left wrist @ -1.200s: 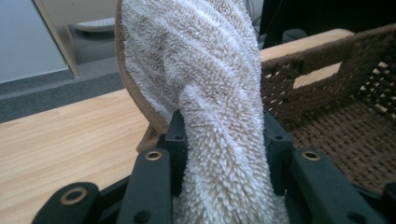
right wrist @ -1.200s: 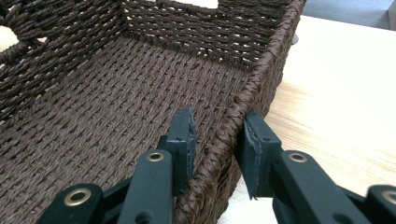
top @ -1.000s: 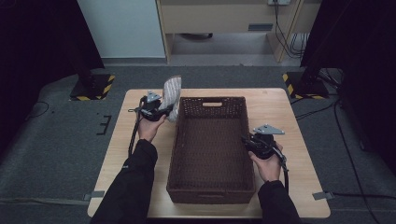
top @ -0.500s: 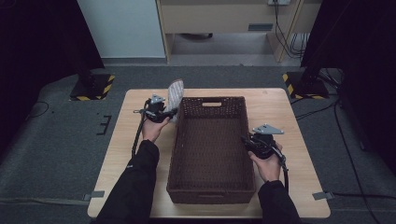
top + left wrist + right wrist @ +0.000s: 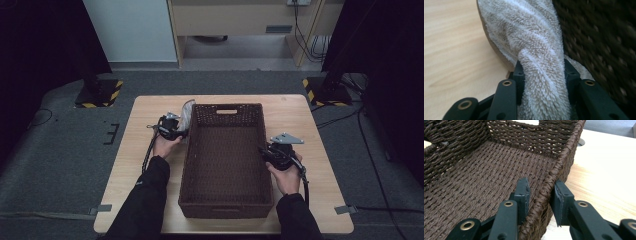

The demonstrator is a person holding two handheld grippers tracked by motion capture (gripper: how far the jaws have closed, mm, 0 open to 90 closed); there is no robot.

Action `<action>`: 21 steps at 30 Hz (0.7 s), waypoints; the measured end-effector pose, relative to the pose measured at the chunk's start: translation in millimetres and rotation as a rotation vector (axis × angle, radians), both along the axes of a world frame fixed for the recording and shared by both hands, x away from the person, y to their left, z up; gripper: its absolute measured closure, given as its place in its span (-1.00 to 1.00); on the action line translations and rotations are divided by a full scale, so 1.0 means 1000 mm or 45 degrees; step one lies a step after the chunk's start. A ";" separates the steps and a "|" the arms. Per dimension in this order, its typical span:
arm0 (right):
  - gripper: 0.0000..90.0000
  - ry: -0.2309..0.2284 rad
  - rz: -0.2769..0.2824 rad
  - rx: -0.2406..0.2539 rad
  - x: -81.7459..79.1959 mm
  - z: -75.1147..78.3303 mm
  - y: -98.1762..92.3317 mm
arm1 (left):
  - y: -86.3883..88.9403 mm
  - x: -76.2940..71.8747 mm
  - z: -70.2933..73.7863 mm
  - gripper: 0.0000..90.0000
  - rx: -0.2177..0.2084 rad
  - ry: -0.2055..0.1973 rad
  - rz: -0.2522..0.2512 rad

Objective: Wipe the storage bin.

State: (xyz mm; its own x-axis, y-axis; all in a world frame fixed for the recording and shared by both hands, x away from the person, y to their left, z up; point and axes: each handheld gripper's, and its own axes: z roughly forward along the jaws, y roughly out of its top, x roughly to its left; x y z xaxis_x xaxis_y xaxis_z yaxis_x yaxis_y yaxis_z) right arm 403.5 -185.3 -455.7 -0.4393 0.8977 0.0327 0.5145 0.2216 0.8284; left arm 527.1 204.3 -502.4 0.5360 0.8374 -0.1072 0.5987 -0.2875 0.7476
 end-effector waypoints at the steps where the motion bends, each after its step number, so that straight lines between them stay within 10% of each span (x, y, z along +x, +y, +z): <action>1: 0.53 -0.001 0.001 -0.001 0.000 0.000 0.000 | 0.002 -0.002 0.004 0.41 -0.016 -0.010 0.003; 10: 0.53 -0.003 -0.002 0.000 0.000 0.000 0.000 | 0.013 -0.014 0.061 0.41 -0.177 -0.249 -0.006; 21: 0.53 -0.004 0.000 0.004 0.000 0.000 0.000 | -0.006 0.000 0.007 0.41 0.043 -0.096 -0.032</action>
